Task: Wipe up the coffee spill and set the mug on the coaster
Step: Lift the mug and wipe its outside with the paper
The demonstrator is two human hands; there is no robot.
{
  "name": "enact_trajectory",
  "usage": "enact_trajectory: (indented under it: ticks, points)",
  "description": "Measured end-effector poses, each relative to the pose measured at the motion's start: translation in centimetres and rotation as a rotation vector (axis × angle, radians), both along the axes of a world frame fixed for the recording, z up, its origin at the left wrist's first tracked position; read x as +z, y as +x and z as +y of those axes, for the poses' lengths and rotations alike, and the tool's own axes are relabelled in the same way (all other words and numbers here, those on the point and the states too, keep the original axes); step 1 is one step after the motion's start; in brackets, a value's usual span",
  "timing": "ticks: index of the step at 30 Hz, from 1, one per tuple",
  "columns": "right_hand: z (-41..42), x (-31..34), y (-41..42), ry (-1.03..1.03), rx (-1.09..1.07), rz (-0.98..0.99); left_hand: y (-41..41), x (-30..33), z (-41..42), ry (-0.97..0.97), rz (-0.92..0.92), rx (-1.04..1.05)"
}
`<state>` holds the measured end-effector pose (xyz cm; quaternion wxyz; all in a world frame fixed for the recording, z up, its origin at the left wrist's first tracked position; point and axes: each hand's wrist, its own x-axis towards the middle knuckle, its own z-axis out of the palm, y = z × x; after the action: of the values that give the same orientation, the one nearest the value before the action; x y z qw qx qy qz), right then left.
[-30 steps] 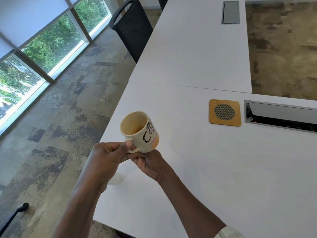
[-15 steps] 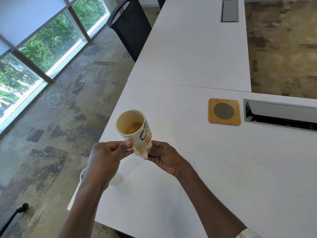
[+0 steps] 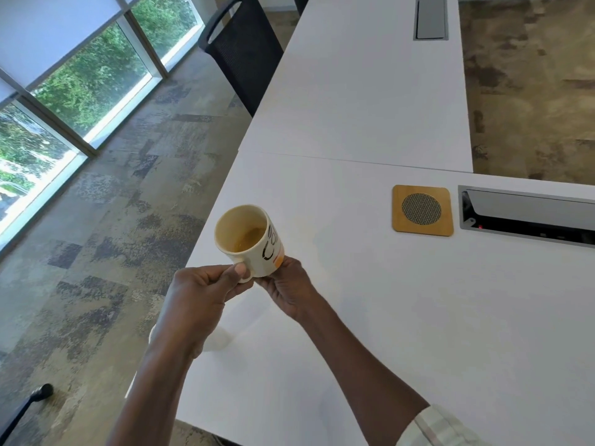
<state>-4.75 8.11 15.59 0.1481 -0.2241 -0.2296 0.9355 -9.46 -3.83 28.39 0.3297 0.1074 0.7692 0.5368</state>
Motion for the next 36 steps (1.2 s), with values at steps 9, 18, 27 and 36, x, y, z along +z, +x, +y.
enact_trajectory:
  ticks: [9, 18, 27, 36]
  points:
    - [2.0, -2.1, 1.9, 0.117, 0.306, -0.016, -1.6, -2.6, 0.2, 0.022, 0.021, 0.06]
    - [7.6, -4.0, 4.1, 0.062, 0.227, -0.056, -3.1, -6.7, 1.6, 0.029, -0.012, 0.13]
    - [10.0, -5.1, 7.5, 0.07, 0.061, -0.177, -3.5, -15.1, 4.9, -0.027, -0.001, 0.327]
    - [11.0, -5.6, 10.8, 0.069, 0.021, -0.21, -4.3, -20.8, 6.2, -0.193, 0.058, 0.324]
